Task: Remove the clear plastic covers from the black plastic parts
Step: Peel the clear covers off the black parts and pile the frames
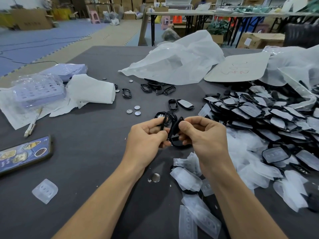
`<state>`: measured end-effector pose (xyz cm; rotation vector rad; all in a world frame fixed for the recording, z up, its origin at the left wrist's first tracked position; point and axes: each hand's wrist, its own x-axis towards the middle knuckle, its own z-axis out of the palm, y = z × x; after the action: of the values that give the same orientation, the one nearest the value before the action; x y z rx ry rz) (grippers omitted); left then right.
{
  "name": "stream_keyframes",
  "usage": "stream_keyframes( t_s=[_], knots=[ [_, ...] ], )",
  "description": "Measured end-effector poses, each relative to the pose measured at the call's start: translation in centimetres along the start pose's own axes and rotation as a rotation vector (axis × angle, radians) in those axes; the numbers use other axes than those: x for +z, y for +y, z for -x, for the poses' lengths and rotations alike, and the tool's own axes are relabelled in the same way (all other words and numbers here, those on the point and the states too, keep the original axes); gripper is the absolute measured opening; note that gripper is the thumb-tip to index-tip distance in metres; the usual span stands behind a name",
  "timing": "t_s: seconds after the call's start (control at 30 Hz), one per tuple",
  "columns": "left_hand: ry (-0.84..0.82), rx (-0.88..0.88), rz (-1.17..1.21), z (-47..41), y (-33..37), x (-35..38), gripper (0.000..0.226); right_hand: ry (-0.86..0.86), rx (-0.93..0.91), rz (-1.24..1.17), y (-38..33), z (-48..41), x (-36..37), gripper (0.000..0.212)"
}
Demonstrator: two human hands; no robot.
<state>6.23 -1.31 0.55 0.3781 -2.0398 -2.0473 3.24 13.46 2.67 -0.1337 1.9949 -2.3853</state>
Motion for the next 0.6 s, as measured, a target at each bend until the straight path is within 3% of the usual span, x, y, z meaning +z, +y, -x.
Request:
stream_keyframes(
  t_s=[0.2, 0.4, 0.53, 0.6],
  knots=[
    [-0.033, 0.05, -0.052, 0.2, -0.1, 0.0, 0.047, 0.043, -0.068, 0.139, 0.1, -0.4, -0.5, 0.023],
    [0.007, 0.042, -0.192, 0.3, 0.0, 0.1, 0.035, 0.002, -0.077, 0.082, 0.3, 0.3, -0.5, 0.024],
    [0.041, 0.074, -0.321, 0.7, 0.9, 0.0, 0.047, -0.009, -0.248, 0.406, 0.3, 0.5, -0.6, 0.025],
    [0.046, 0.081, -0.351, 0.8, 1.2, -0.1, 0.058, -0.023, -0.277, 0.435, 0.3, 0.6, -0.4, 0.032]
  ],
)
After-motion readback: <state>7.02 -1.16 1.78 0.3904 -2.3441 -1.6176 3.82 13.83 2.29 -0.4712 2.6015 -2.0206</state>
